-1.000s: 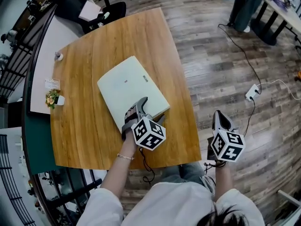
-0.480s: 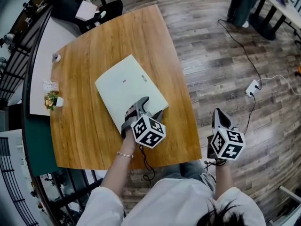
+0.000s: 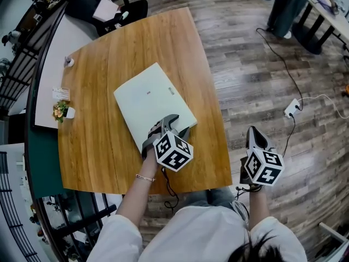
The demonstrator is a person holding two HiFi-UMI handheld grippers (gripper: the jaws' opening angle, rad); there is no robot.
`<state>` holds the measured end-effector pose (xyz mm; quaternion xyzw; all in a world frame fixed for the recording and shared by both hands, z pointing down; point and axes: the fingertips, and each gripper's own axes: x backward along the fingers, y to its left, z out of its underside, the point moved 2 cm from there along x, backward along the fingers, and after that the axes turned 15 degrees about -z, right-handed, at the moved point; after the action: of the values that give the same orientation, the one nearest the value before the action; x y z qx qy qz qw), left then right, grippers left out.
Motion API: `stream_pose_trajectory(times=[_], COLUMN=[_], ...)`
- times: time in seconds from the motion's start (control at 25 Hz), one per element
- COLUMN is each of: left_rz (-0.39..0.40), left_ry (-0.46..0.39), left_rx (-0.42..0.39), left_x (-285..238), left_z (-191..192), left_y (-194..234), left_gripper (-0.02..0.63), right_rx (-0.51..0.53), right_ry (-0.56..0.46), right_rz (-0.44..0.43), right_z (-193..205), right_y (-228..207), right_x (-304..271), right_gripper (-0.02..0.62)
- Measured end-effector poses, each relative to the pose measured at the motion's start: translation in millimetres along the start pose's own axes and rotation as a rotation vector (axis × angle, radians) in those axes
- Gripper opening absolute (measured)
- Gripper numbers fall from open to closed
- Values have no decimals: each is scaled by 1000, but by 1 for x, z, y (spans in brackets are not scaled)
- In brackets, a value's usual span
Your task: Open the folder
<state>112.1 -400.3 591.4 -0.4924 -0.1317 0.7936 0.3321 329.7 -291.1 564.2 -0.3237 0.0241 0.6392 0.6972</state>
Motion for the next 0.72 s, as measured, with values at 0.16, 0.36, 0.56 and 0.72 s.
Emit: stream_pose_trajectory(times=[0.16,0.36,0.56,0.72], left_rz=[10,-27,-58,-94], left_ry=[-7,-30,-38,-51], left_rx=[62,103,170,285], left_x=[8,17,31,43], left_z=[-3,-6,-6,-6], left_y=[4,10,17,27], left_gripper=[169,106,71,49], right_rx=[12,31,52,66], right_ry=[-4,-12,-18,-34], right_rz=[-12,-29,-47,-68], right_z=[-5,-13,-23,-32], right_y=[5,11,19,26], right_x=[1,-1,-1,-5], right_gripper=[2,2,2,2])
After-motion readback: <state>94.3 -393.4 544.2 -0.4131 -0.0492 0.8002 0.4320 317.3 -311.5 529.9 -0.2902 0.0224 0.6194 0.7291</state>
